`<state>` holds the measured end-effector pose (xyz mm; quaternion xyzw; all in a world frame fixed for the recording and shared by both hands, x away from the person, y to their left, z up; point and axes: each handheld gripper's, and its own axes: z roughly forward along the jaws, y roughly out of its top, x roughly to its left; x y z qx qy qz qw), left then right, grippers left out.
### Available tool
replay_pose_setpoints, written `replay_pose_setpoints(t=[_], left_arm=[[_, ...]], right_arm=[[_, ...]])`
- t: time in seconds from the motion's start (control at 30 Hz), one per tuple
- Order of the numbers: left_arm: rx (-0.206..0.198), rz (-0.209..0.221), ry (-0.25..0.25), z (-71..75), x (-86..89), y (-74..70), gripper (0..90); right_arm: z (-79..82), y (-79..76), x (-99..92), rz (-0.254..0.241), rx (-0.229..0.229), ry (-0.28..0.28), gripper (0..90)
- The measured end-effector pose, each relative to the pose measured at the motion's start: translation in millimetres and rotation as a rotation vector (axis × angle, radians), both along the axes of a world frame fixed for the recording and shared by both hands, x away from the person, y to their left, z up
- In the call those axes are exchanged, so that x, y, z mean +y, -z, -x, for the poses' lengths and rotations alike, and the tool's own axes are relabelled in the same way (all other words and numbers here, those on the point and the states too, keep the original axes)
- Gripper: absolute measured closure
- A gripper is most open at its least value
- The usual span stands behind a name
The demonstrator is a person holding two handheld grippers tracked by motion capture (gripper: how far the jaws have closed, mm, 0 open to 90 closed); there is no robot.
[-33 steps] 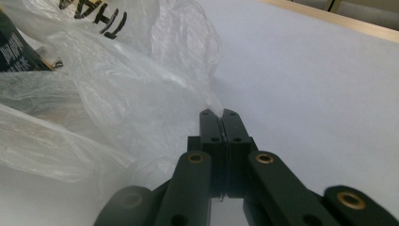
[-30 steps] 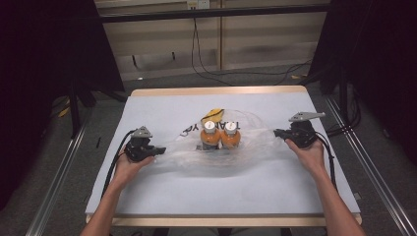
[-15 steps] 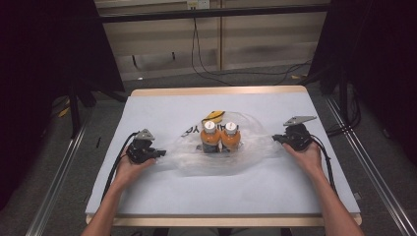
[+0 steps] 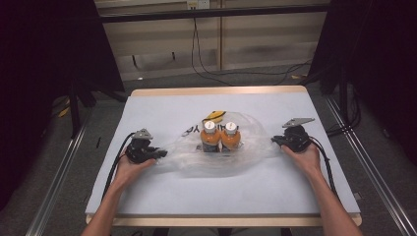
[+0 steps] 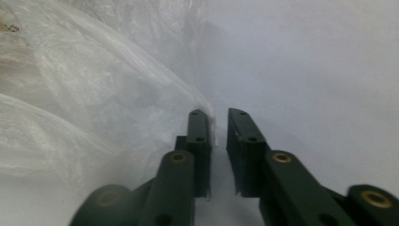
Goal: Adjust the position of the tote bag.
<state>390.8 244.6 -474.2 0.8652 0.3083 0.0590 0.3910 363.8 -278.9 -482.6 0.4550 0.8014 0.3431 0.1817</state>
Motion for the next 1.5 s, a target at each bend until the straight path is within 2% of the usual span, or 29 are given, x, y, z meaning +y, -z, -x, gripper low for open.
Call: replay_pose_setpoints(t=[0.03, 0.07, 0.1, 0.13, 0.17, 0.2, 0.23, 0.27, 0.3, 0.33, 0.37, 0.4, 0.57, 0.6, 0.77, 0.83, 0.87, 0.93, 1.0, 1.03, 1.1, 1.13, 1.17, 1.2, 1.23, 1.37, 1.43, 1.47, 1.5], left_arm=[[0.000, 0.000, 0.000, 0.0, 0.0, 0.0, 70.9], [-0.012, 0.027, -0.004, 0.8, 1.8, -4.2, 67.5], [-0.012, 0.027, -0.004, 0.8, 1.8, -4.2, 63.4], [-0.014, 0.046, -0.012, 1.5, 3.3, -6.7, 58.9], [-0.022, 0.053, -0.017, 1.8, 4.0, -8.1, 58.9], [-0.038, 0.070, -0.022, 3.7, 6.0, -12.9, 53.5], [-0.038, 0.070, -0.022, 3.7, 6.0, -12.9, 49.9], [-0.055, 0.090, -0.037, 4.9, 7.4, -17.9, 44.2], [-0.055, 0.090, -0.037, 4.9, 7.4, -17.9, 41.2], [-0.064, 0.116, -0.038, 5.7, 9.2, -23.3, 38.1], [-0.064, 0.116, -0.038, 5.7, 9.2, -23.3, 35.4], [-0.080, 0.147, -0.044, 6.7, 10.1, -28.9, 33.1], [-0.097, 0.183, -0.039, 8.8, 11.3, -38.5, 25.9], [-0.107, 0.189, -0.040, 9.5, 11.7, -40.7, 23.3], [-0.136, 0.240, -0.044, 13.5, 16.6, -53.1, 21.6], [-0.157, 0.247, -0.059, 15.3, 18.9, -58.3, 21.6], [-0.165, 0.271, -0.061, 17.1, 20.7, -63.1, 23.3], [-0.173, 0.271, -0.058, 18.7, 21.2, -66.7, 27.1], [-0.166, 0.284, -0.056, 19.3, 20.1, -67.5, 30.8], [-0.162, 0.287, -0.047, 19.7, 18.6, -68.1, 35.8], [-0.166, 0.283, -0.033, 21.2, 14.9, -68.9, 41.1], [-0.184, 0.259, -0.022, 23.0, 12.5, -70.2, 43.1], [-0.186, 0.265, -0.021, 24.0, 10.5, -70.6, 43.1], [-0.190, 0.264, -0.012, 25.3, 8.9, -71.6, 48.8], [-0.206, 0.252, 0.012, 27.8, 5.6, -74.0, 51.4], [-0.225, 0.239, 0.041, 31.5, -0.3, -78.2, 63.0], [-0.224, 0.234, 0.059, 33.2, -4.4, -79.5, 65.3], [-0.213, 0.247, 0.066, 33.9, -8.1, -79.3, 68.2], [-0.211, 0.229, 0.084, 33.3, -11.3, -80.2, 70.8]], right_arm=[[0.7, -1.5, 0.0, -0.003, -0.004, 0.008, 75.7], [1.0, -3.1, -0.4, -0.012, -0.016, 0.004, 72.2], [1.0, -3.1, -0.4, -0.012, -0.016, 0.004, 72.2], [2.8, -8.5, -1.8, -0.038, -0.039, 0.010, 64.3], [2.8, -8.5, -1.8, -0.038, -0.039, 0.010, 64.3], [4.9, -13.8, -3.3, -0.065, -0.058, 0.009, 59.8], [4.9, -13.8, -3.3, -0.065, -0.058, 0.009, 59.8], [7.9, -21.6, -4.7, -0.089, -0.090, 0.015, 53.9], [9.0, -24.4, -5.4, -0.104, -0.098, 0.017, 53.2], [10.3, -27.7, -6.8, -0.121, -0.113, 0.015, 51.3], [10.3, -27.7, -6.8, -0.121, -0.113, 0.015, 51.3], [12.4, -33.6, -8.7, -0.142, -0.137, 0.022, 46.6], [15.3, -44.0, -12.0, -0.187, -0.165, 0.025, 40.7], [17.3, -50.1, -12.5, -0.201, -0.181, 0.014, 37.9], [22.2, -60.5, -11.6, -0.232, -0.211, 0.007, 31.9], [25.2, -65.2, -11.7, -0.237, -0.228, 0.000, 30.8], [28.8, -72.0, -13.0, -0.248, -0.244, -0.001, 27.8], [30.6, -76.6, -15.5, -0.261, -0.256, -0.004, 25.8], [31.8, -78.8, -16.7, -0.266, -0.262, -0.003, 25.6], [33.0, -80.6, -17.8, -0.270, -0.264, 0.000, 25.4], [34.8, -83.1, -18.9, -0.265, -0.275, -0.001, 24.9], [37.3, -87.1, -19.2, -0.277, -0.281, -0.007, 24.4], [37.3, -87.1, -19.2, -0.277, -0.281, -0.007, 24.4], [39.0, -90.6, -19.1, -0.287, -0.288, -0.014, 22.9], [40.3, -92.7, -19.1, -0.290, -0.288, -0.021, 23.0], [44.9, -100.2, -14.8, -0.289, -0.307, -0.035, 23.3], [45.8, -101.2, -13.1, -0.287, -0.300, -0.040, 24.8], [46.0, -101.9, -10.0, -0.275, -0.302, -0.050, 27.7], [45.9, -102.8, -6.0, -0.270, -0.301, -0.060, 33.3]])
